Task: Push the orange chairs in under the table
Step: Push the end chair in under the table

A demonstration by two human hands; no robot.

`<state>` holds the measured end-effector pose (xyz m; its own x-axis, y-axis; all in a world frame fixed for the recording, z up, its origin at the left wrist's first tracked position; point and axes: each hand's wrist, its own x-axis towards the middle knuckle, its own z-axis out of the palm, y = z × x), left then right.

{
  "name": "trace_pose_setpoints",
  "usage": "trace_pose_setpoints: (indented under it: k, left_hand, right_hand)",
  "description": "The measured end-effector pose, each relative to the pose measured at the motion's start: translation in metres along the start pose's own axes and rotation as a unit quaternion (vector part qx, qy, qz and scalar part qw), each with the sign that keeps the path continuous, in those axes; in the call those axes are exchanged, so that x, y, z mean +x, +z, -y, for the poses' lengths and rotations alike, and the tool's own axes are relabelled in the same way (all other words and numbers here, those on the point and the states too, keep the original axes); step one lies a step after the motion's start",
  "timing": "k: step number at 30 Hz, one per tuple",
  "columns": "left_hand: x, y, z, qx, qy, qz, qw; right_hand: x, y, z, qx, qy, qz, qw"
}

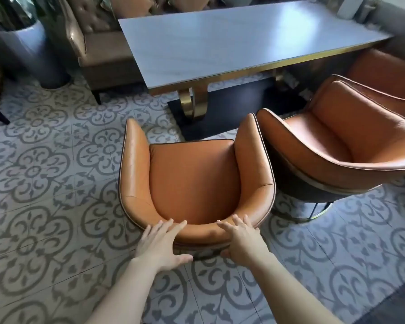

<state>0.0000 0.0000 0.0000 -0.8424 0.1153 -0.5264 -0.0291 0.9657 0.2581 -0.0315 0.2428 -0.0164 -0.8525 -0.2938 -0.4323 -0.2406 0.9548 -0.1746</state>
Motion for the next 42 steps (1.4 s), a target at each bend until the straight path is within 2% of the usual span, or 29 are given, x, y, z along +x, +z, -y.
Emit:
trace_pose_setpoints:
  k: [11, 17, 24, 28, 32, 42]
  left_hand:
    - [0.024, 0.031, 0.004, -0.017, 0.014, -0.088, 0.996]
    - [0.037, 0.034, 0.007, 0.008, 0.024, -0.119, 0.993]
    - [0.04, 0.042, 0.016, 0.022, 0.03, -0.12, 0.992]
    - [0.045, 0.038, 0.022, 0.024, 0.031, -0.143, 0.989]
    - [0.054, 0.026, 0.034, 0.024, 0.022, -0.157, 0.987]
    - [0.097, -0.014, 0.07, -0.022, 0.02, -0.177, 0.984]
  right_hand:
    - [0.015, 0.027, -0.014, 0.041, 0.011, -0.059, 0.997]
    - [0.019, 0.037, -0.019, 0.021, -0.003, -0.067, 0.998]
    - [0.027, 0.033, -0.02, 0.022, -0.002, -0.064, 0.998]
    - [0.034, 0.027, -0.012, 0.038, 0.007, -0.057, 0.998]
    - [0.05, 0.022, 0.002, 0.052, 0.004, -0.084, 0.995]
    - [0.101, -0.011, 0.036, 0.07, 0.018, -0.065, 0.995]
